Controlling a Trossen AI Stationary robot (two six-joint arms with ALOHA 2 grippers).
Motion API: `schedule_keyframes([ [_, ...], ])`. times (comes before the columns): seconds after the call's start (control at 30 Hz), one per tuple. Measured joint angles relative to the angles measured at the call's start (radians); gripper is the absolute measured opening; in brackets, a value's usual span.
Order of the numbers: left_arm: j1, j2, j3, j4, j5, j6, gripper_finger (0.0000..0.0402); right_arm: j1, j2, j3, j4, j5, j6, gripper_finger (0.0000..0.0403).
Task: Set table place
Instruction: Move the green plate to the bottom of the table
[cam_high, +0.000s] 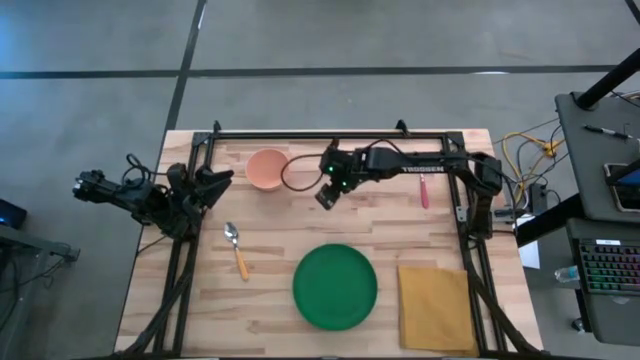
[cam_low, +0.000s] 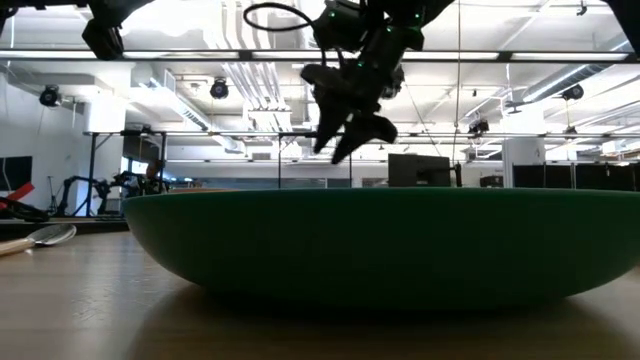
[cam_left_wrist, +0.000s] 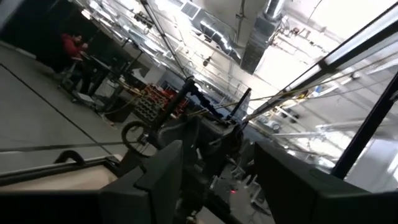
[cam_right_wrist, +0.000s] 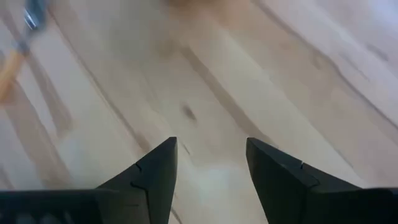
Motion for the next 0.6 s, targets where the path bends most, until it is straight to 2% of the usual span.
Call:
schedule_keyframes([
  [0.17, 0.000, -0.001, 0.000, 0.000, -0.037, 0.038, 0.0185, -0.001, 0.001, 0.041, 0.026, -0.027, 0.010, 0.0185],
  [0.43, 0.000, -0.017, 0.000, 0.009, -0.162, 0.084, 0.0185, -0.001, 0.001, 0.097, 0.036, -0.050, 0.000, 0.0184],
  [0.6, 0.000, -0.031, 0.000, 0.014, -0.179, 0.080, 0.0185, -0.001, 0.001, 0.118, 0.037, -0.049, -0.017, 0.0179],
])
